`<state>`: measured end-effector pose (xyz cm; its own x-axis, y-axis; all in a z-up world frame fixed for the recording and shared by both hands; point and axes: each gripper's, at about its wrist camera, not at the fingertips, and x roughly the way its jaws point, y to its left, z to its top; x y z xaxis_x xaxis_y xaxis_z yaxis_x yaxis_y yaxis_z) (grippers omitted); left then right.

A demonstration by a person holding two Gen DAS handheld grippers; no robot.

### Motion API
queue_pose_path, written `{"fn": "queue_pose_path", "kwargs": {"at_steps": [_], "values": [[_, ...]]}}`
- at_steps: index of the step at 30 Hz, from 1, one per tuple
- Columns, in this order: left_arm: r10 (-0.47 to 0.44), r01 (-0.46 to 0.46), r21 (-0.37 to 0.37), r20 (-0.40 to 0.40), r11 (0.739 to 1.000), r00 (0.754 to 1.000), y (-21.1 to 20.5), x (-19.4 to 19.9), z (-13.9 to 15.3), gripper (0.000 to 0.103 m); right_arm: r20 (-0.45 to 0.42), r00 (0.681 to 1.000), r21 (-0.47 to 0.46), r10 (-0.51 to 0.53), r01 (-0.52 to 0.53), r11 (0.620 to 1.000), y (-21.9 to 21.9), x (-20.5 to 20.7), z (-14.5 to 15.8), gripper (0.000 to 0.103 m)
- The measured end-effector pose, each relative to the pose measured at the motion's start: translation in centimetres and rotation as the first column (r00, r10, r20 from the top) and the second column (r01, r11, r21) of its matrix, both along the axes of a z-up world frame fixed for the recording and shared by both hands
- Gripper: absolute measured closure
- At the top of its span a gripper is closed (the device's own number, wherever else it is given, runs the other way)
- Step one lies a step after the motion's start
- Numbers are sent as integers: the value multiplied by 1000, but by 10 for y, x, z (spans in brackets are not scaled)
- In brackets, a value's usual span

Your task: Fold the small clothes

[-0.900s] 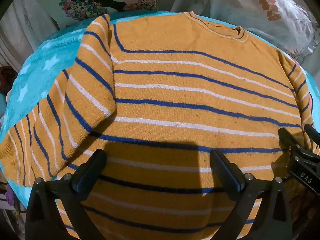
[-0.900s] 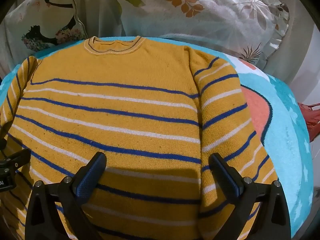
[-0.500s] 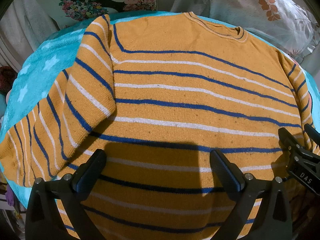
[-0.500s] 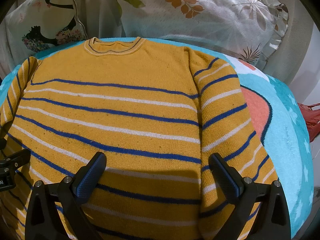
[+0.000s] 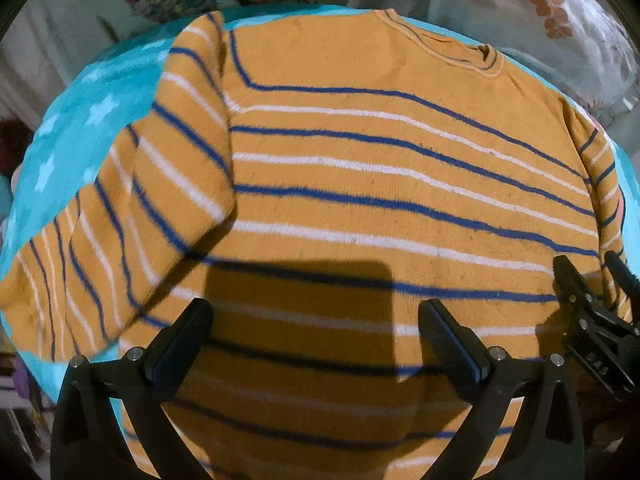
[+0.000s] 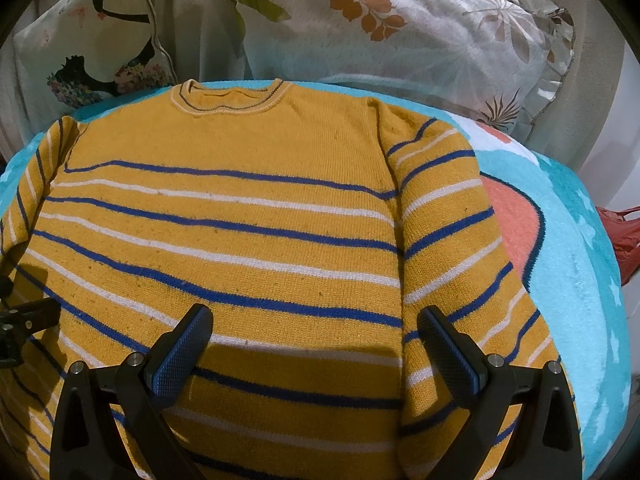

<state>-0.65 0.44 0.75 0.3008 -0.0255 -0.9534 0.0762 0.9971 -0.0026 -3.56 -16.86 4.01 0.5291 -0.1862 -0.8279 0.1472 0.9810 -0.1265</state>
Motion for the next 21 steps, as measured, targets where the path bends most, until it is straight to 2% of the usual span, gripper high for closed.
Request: {"fn": "queue_pose_path", "kwargs": {"at_steps": [12,21], "values": [[-50,43,62,109,997,993,-11,-28,46,0,-3,1000,-53,-3,3,999,4,1,-1,0],[-76,70,49,136,996,988,-17,-68,62,0,3,1000,-57,0,1,998,3,-1,-1,0]]}}
